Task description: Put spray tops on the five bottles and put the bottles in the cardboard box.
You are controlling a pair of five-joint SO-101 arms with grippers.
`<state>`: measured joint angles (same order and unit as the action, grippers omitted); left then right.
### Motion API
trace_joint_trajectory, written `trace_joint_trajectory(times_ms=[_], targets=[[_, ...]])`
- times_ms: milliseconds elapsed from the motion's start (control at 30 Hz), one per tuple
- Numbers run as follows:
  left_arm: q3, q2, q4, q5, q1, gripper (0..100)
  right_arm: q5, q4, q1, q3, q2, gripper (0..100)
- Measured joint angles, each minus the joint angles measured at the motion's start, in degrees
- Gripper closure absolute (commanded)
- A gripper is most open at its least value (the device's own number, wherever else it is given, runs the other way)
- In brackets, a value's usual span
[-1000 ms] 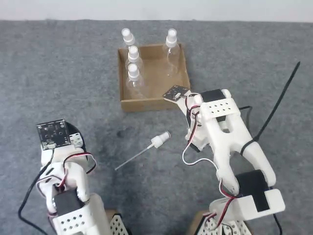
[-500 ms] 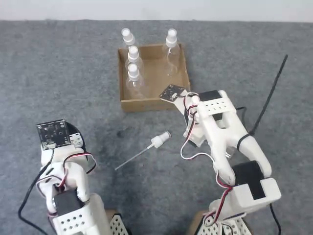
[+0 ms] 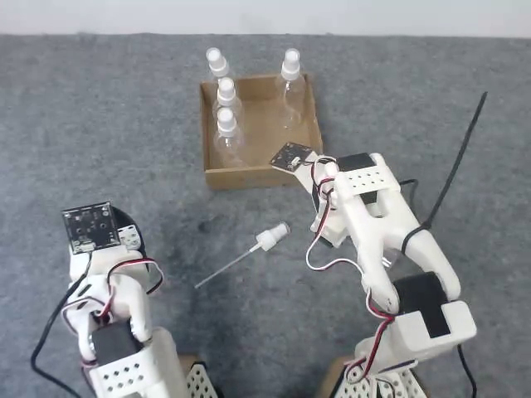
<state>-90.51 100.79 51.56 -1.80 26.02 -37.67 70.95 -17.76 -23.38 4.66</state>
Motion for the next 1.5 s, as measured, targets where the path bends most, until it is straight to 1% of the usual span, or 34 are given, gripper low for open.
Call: trace_joint_trajectory(times_ms=[200, 367, 533, 867, 1067, 1233, 1500], targets=[[0.0, 0.0, 0.0, 0.0, 0.0, 94, 0.0, 0.0, 0.0, 0.0, 3.4, 78.3], [0.0, 0.0, 0.0, 0.0, 0.0, 94, -0.2, 0.0, 0.1, 0.0, 3.6, 90.5], [0.0, 0.0, 0.0, 0.0, 0.0, 94, 0.2, 0.8, 0.1, 0.0, -0.3, 91.5], [0.0, 0.0, 0.0, 0.0, 0.0, 94, 8.8, 10.6, 0.0, 0.0, -17.7, 91.6], [0.0, 0.0, 0.0, 0.0, 0.0, 94, 11.9, 14.0, -1.1, 0.0, -27.3, 91.6], [0.0, 0.0, 0.0, 0.0, 0.0, 94, 17.5, 14.9, -4.9, 0.0, -35.4, 91.6], [0.0, 0.0, 0.0, 0.0, 0.0, 94, 24.4, 14.2, -5.4, 0.0, -42.6, 91.6]])
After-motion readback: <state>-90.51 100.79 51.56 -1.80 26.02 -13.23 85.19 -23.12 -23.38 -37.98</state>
